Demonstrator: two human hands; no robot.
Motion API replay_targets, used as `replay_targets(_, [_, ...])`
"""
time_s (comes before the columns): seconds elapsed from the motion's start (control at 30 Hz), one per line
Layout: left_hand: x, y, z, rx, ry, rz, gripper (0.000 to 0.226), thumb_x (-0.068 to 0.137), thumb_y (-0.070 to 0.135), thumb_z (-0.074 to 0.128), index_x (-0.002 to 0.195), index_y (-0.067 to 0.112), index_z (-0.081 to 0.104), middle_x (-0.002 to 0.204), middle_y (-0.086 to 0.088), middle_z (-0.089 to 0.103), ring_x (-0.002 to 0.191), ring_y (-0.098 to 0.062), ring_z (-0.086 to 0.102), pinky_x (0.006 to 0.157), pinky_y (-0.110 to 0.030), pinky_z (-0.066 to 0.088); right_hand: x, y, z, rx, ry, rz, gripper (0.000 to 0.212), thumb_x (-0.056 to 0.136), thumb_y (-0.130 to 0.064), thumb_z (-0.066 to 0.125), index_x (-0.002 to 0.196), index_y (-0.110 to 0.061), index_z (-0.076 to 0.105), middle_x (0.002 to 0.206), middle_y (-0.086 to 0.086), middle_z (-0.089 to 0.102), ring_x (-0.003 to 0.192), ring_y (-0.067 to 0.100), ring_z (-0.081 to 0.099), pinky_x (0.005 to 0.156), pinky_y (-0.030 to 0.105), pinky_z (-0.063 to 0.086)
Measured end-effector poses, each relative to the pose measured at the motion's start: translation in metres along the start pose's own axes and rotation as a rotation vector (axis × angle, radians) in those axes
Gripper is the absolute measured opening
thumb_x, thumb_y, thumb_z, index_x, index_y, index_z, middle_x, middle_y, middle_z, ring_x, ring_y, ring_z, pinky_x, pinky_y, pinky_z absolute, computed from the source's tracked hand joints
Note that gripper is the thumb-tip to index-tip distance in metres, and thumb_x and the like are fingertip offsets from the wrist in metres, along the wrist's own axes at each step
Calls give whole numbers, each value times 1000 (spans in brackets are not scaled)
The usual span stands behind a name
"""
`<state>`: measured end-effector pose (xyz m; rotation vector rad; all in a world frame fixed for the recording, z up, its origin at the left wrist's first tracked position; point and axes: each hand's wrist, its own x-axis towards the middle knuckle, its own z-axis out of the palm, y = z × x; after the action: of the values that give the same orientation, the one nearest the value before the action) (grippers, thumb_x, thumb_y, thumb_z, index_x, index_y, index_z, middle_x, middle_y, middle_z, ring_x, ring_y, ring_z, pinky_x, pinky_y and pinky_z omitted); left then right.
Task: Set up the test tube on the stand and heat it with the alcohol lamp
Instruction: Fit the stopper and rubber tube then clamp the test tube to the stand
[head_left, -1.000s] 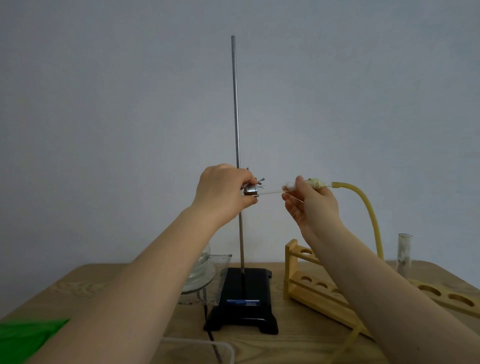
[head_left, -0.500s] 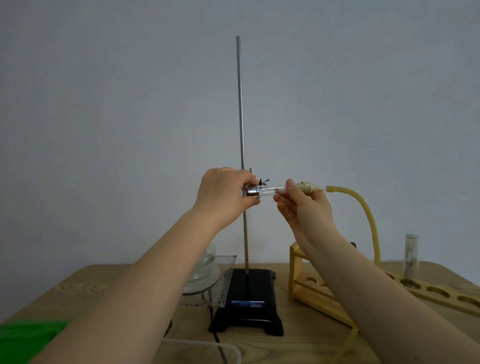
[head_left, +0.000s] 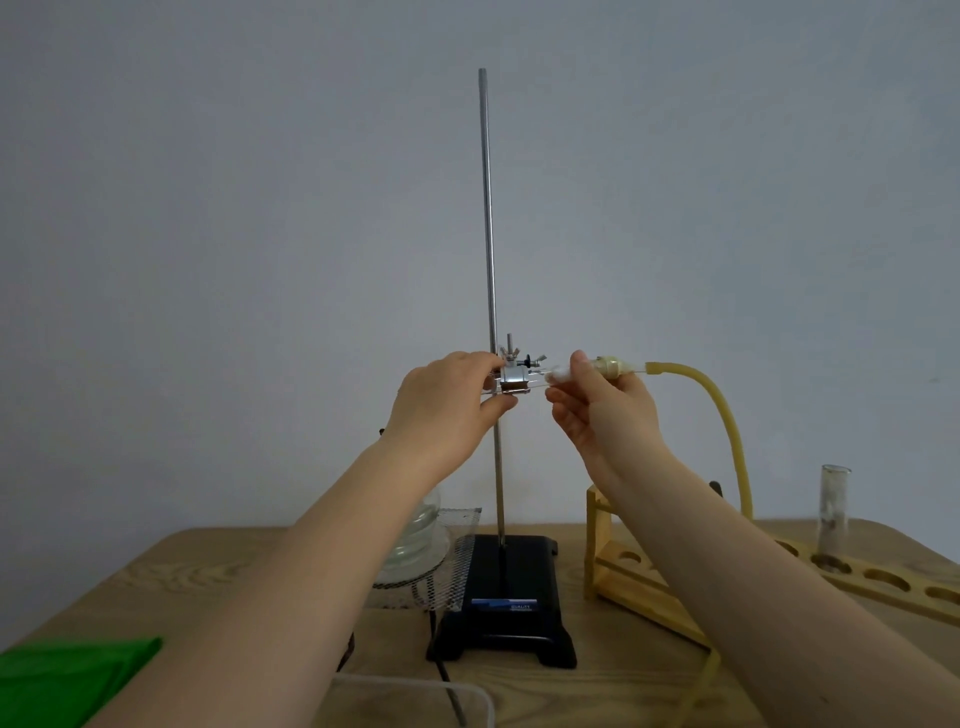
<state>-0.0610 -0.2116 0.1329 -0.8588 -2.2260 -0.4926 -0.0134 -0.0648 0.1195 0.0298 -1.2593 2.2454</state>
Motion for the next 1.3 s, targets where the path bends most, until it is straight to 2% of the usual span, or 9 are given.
replay_targets(0.1, [1,1,0,15,5,5,31,90,38,55,118,23,58,104,3,64,93,-17,58,82,-39,47,-2,-2,1,-85,10,102,39,89,-34,62,107,1,62,83,11,68,67,17,65,63,25,56])
replay_targets(0.2, [0,3,0,10,4,11,33,91,37,56,119,22,57,106,2,64,95,-16,58,84,-39,47,-4,-1,3,-280,-16,243,52,79,-54,66,93,-4,64,78,11,69,65,19,65,62,28,55])
replay_targets(0.33, [1,3,-3,15,-1,16,31,90,36,56,117,20,57,107,1,63,97,-16,58,86,-38,47,-5,1,10,-399,-158,386,62,73,-65,64,84,-4,65,68,8,65,59,18,60,60,27,51])
replay_targets(0.53, [2,2,-5,24,-8,22,29,91,38,55,114,21,59,106,2,63,98,-16,58,85,-37,46,2,3,20,-407,-201,485,53,77,-63,62,64,-13,50,54,1,46,43,12,40,48,21,34])
replay_targets(0.7, [2,2,-5,16,-14,32,29,92,38,53,116,22,59,106,2,64,98,-16,58,85,-38,46,6,3,24,-366,-209,474,52,82,-55,61,56,-19,34,49,-3,28,41,10,24,42,20,20])
replay_targets(0.87, [1,1,-7,-5,-29,39,30,92,36,54,119,24,58,109,2,63,101,-15,57,86,-37,47,8,6,24,-307,-234,444,47,86,-42,59,55,-20,31,45,-5,24,40,10,20,44,22,15])
replay_targets(1.07, [2,-1,-9,-31,-37,40,31,90,30,57,121,25,57,111,4,61,102,-13,55,87,-35,46,8,11,29,-221,-187,403,45,87,-33,58,54,-19,30,43,-6,20,37,10,16,41,21,12])
replay_targets(1.2, [4,0,-13,-69,-73,35,36,83,13,56,119,19,57,113,2,59,105,-12,53,89,-32,45,10,17,31,-165,-177,403,43,88,-30,54,56,-19,28,42,-6,19,34,9,15,38,18,11])
replay_targets(1.3, [9,-1,-17,-133,-71,-12,36,82,8,52,117,16,55,114,1,57,106,-13,53,90,-28,43,11,20,32,-148,-168,398,42,88,-29,54,55,-20,29,43,-6,18,35,9,14,40,19,10])
